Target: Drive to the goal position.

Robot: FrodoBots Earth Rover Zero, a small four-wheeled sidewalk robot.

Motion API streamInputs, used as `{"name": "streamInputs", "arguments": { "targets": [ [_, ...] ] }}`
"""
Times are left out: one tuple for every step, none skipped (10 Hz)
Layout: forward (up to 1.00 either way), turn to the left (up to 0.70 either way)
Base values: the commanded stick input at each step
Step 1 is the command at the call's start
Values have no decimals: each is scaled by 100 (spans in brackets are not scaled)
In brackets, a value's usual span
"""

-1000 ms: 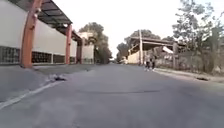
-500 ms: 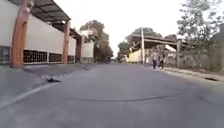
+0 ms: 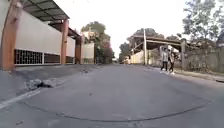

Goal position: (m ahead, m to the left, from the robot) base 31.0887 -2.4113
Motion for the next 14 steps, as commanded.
{"name": "streamInputs", "arguments": {
  "targets": [
    [100,0],
    [100,0],
    [100,0],
    [100,0],
    [100,0],
    [100,0],
    [100,0],
    [100,0],
    [100,0],
    [100,0],
    [100,0],
    [100,0],
    [100,0],
    [100,0]
  ]
}}
